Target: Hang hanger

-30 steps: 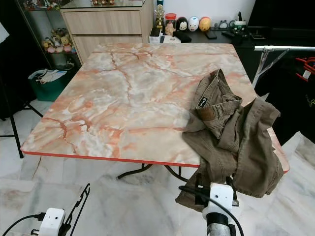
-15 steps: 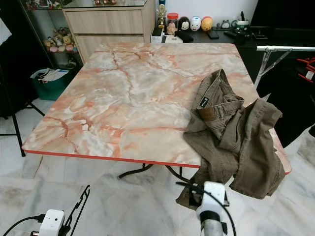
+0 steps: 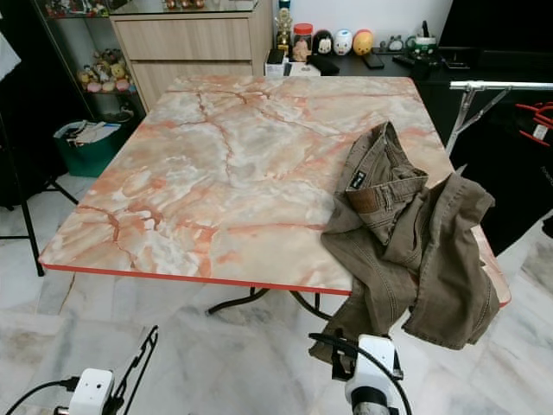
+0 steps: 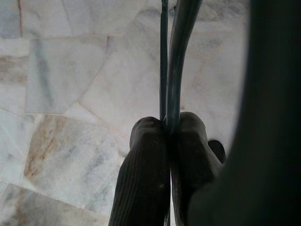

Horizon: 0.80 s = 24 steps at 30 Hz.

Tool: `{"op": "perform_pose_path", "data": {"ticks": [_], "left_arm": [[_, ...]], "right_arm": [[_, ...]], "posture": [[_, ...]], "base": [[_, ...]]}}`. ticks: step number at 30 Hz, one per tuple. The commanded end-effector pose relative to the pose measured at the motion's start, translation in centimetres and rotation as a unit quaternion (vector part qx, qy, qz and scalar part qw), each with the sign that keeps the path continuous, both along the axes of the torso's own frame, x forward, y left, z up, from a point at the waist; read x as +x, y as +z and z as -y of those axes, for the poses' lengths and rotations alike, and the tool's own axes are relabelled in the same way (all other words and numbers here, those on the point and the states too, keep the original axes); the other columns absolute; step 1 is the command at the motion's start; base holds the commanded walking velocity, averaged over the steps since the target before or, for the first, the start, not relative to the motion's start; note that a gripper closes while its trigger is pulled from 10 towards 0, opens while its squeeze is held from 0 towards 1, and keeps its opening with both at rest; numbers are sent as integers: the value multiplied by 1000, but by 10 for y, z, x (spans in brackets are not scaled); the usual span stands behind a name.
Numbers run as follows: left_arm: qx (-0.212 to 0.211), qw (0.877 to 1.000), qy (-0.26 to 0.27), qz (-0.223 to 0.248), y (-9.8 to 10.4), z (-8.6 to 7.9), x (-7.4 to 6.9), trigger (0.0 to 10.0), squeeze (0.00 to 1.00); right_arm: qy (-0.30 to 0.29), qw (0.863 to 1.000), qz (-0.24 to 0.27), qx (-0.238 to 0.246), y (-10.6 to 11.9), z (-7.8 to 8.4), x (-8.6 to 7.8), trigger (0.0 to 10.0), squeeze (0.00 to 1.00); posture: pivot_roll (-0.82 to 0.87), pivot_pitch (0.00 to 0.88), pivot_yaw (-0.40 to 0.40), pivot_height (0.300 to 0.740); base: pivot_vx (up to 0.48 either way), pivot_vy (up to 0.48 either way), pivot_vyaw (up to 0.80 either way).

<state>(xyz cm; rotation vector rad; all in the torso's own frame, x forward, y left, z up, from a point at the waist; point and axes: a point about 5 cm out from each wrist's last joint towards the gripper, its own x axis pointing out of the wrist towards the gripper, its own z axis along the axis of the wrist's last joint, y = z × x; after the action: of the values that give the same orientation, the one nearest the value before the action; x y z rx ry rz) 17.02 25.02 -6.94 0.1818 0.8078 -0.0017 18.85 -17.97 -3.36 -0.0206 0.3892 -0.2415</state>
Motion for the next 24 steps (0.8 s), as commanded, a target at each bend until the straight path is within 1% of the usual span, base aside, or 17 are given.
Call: {"op": "perform_pose_path", "data": {"ticks": [1,4,10,11,15,19,23,24], "left_arm": [[4,1000,-7,-10,-1,-1,-3,10000,0],[3,1000,-7,-9,-1,-2,-3,10000,0],[3,1000,-3,-10,-1,-3,-4,10000,0],[4,1000,-3,-11,-1,-4,-4,10000,0],[4,1000,-2,-12,-1,-4,-4,10000,0],[5,1000,-1,-10,-1,-3,-3,10000,0],[5,1000,0,-8,0,-3,-2,10000,0],[5,1000,0,-8,0,-3,-2,10000,0]], "right_arm": [[-26,1000,-14,2,-5,6,-3,10000,0],[-40,999,-14,3,-5,9,-3,10000,0],[-33,999,-12,2,-5,10,3,10000,0],[-30,999,-12,1,-4,11,9,10000,0],[-26,1000,-13,1,-4,10,15,10000,0],[-5,1000,-21,3,-3,6,30,10000,0],[2,1000,-13,4,2,4,41,10000,0],[2,1000,-13,4,2,4,41,10000,0]], "posture": [[129,0,41,740],[129,0,44,740],[125,0,47,740],[126,1,48,740],[125,3,51,740],[124,8,55,740],[124,8,55,740],[124,8,55,740]], "base": [[0,0,0],[0,0,0],[0,0,0],[0,0,0],[0,0,0],[0,0,0],[0,0,0],[0,0,0]]}}
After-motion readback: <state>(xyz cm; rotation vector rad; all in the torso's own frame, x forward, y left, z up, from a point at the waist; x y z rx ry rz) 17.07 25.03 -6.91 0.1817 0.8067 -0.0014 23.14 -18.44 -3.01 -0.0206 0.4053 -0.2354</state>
